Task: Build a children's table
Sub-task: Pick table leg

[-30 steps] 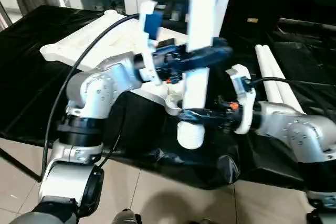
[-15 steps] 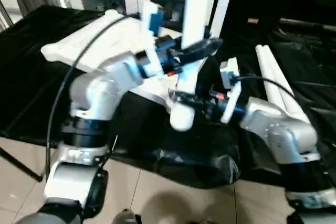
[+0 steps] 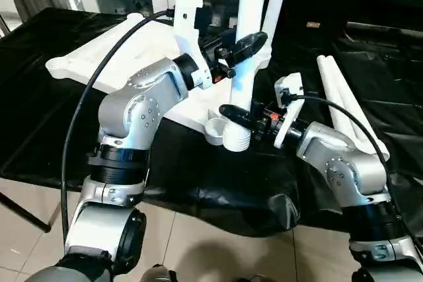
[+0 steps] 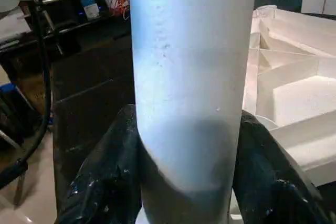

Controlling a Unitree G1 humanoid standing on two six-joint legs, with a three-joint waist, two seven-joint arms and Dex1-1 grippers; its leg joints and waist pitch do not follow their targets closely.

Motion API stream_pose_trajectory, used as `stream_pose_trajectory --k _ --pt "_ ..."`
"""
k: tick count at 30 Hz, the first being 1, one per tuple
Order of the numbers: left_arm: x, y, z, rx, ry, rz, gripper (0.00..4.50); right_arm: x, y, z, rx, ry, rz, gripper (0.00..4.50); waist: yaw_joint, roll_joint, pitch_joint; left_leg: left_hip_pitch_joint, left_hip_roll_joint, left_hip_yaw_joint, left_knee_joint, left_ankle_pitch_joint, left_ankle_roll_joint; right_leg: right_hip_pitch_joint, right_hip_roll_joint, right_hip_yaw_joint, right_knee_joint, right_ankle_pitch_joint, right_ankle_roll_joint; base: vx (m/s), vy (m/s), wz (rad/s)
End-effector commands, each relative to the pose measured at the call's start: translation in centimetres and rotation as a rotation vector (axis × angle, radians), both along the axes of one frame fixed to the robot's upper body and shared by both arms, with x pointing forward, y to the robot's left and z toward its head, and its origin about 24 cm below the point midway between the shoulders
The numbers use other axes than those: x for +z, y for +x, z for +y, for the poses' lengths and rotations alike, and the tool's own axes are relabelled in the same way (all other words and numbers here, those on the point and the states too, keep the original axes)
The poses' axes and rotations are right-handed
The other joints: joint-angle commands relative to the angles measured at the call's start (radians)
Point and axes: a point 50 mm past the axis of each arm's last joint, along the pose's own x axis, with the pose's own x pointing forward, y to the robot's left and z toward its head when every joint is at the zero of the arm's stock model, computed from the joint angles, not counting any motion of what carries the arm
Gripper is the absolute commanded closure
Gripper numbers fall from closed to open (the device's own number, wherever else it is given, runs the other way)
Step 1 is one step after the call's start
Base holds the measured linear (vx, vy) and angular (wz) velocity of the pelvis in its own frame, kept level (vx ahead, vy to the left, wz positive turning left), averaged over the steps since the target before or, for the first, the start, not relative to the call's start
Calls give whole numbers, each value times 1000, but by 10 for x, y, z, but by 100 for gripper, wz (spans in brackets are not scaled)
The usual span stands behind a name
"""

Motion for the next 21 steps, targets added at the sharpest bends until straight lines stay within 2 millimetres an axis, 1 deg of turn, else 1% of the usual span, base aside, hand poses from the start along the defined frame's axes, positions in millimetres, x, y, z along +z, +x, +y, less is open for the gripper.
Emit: stream_pose_trajectory --k 1,7,9,12,13,14,15,16,17,19,20,21 --pt "4 -4 -3 -64 0 6 258 3 2 -1 -1 -7 -34 264 0 -2 -105 15 12 -12 -57 -114 1 63 -63 40 -77 -127 -195 0 0 0" --pt "5 -4 1 -81 -6 23 272 4 5 -3 -2 -24 -49 264 -6 -1 -104 16 12 -12 -58 -121 1 63 -62 39 -78 -130 -197 0 0 0" --pt "5 -3 1 -78 -10 25 273 4 5 -3 -2 -25 -50 264 -6 -1 -104 15 12 -12 -58 -116 4 64 -62 40 -78 -126 -199 0 0 0" --pt "8 -1 5 -82 -8 10 273 6 7 -4 -6 -32 -60 264 -6 -1 -105 16 12 -12 -58 -111 6 63 -61 39 -77 -116 -200 0 0 0" --pt "9 0 6 -84 -13 5 273 8 7 -3 10 -10 -57 229 -6 -1 -105 15 11 -12 -58 -109 9 64 -61 40 -77 -113 -201 0 0 0" --pt "10 0 7 -83 -10 0 273 9 6 -3 23 1 -52 208 -6 -1 -105 15 11 -12 -57 -109 8 64 -61 40 -76 -112 -201 0 0 0" --pt "10 0 7 -83 -8 -3 273 10 6 -3 31 8 -48 194 -6 -3 -105 16 12 -12 -58 -110 9 64 -62 40 -77 -114 -202 0 0 0" --pt "11 0 8 -85 -1 -5 273 11 6 -3 42 10 -43 191 -6 -3 -105 16 12 -12 -58 -113 11 65 -62 40 -76 -116 -205 0 0 0" --pt "11 1 8 -89 8 -6 273 12 5 -3 71 8 -31 185 -5 -1 -105 16 12 -12 -58 -111 12 65 -63 40 -76 -114 -207 0 0 0" --pt "11 1 9 -87 12 -6 273 12 5 -3 94 -7 -32 161 -5 1 -106 16 13 -12 -57 -110 13 65 -62 39 -74 -103 -211 0 0 0" --pt "11 1 9 -87 12 -6 273 12 5 -3 94 -7 -32 161 -5 0 -105 16 13 -12 -57 -110 12 65 -62 39 -75 -102 -210 0 0 0" --pt "11 1 9 -89 16 -7 273 12 5 -4 95 -27 -33 147 -5 0 -105 16 13 -12 -57 -110 12 65 -62 39 -75 -103 -210 0 0 0"
